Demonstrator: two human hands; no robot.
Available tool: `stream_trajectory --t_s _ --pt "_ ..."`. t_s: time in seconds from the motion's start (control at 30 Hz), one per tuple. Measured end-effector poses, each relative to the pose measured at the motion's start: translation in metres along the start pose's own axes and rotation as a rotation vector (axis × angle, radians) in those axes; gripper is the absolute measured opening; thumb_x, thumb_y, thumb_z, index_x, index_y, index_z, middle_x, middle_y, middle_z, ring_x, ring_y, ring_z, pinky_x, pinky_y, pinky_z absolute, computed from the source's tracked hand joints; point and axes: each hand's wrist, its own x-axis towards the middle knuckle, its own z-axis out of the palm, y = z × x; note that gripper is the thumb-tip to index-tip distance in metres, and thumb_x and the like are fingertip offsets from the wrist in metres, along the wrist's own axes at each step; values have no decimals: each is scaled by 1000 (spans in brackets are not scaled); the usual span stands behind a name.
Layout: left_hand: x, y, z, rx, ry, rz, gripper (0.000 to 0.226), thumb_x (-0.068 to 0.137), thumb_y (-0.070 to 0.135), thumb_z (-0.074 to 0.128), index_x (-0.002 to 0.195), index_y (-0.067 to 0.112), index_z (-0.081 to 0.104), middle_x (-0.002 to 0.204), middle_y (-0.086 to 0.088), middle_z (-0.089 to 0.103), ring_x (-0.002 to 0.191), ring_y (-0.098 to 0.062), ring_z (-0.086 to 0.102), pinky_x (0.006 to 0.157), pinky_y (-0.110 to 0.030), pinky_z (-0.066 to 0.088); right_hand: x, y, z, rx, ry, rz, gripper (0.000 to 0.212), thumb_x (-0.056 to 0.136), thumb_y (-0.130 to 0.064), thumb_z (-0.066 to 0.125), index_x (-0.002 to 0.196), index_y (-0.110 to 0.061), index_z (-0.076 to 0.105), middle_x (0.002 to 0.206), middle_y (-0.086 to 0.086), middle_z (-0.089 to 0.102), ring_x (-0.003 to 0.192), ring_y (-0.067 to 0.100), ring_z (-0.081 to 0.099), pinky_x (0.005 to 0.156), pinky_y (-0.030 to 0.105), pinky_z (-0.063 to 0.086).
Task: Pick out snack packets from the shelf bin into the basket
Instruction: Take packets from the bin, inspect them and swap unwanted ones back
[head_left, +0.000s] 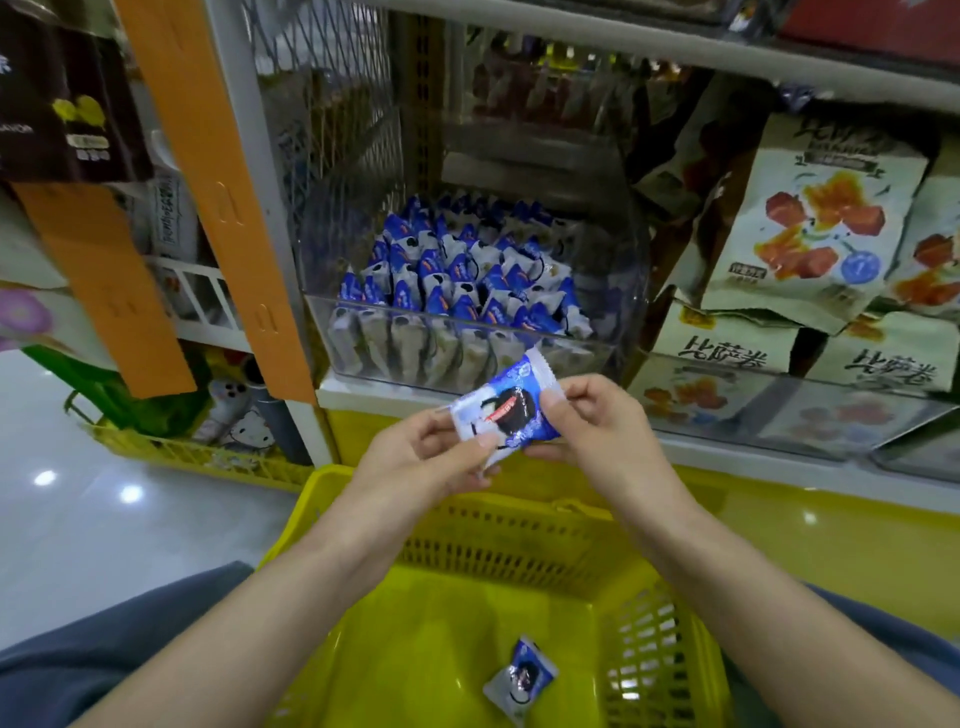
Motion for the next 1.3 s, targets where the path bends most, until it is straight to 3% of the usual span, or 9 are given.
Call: stream_trajectory --t_s 0.3,0.43,0.53,0.63,0.77,0.9,1.03,1.17,1.3 --pt "-2 1 -21 215 145 129 12 77 8 69 88 7 66 81 -4 72 67 -5 65 59 -12 50 -10 15 2 -269 -275 189 24 86 4 58 85 -18 47 96 20 68 71 22 64 65 28 54" --pt "-8 5 -19 85 0 90 22 74 32 63 82 13 72 87 -5 73 79 -9 67 66 -15 51 -9 18 1 -71 -272 302 17 86 2 58 100 -6 52 102 24 67 70 18 67 66 24 57" --pt "-7 6 -17 194 63 187 11 80 25 63 75 17 68 78 5 72 75 -4 65 69 -12 50 -10 18 3 26 -299 354 20 86 2 59 104 -3 52 101 21 68 64 11 67 63 19 57" --pt "-2 4 -18 385 207 361 15 87 15 59 72 17 58 64 11 62 63 1 55 61 -11 44 -11 20 6 -178 -314 268 27 84 2 61 105 -11 50 109 13 64 81 14 65 75 26 56" --pt "-2 -1 -21 745 203 571 16 89 21 57 75 26 50 69 8 58 68 -5 54 60 -18 41 -13 24 10 -559 -257 -29 48 80 -23 70 122 -24 48 125 -6 52 115 7 48 100 29 41" --pt "-4 -6 -18 883 129 631 22 89 17 58 75 29 46 66 12 55 68 -3 53 55 -11 37 -15 20 15 -364 -274 -153 7 86 -26 62 89 -32 61 88 -6 68 87 6 64 79 28 53" --pt "-2 -9 -13 753 141 509 14 88 16 59 77 24 53 64 12 56 59 2 52 52 -10 36 -12 24 14 -300 -212 -105 11 86 -21 63 76 -27 65 79 0 71 77 14 67 73 42 56" --pt "2 -7 -10 468 71 268 10 87 14 59 77 13 62 70 -1 66 63 -5 58 60 -21 46 -12 24 14 -191 -188 -58 13 86 -15 62 76 -23 65 76 0 70 68 14 66 61 34 53" --pt "2 -6 -9 395 58 185 19 89 14 56 71 11 60 66 -7 62 62 -12 54 59 -27 42 -16 22 11 -454 -161 -307 10 84 -23 65 76 -29 63 71 -15 65 70 1 60 60 16 46"
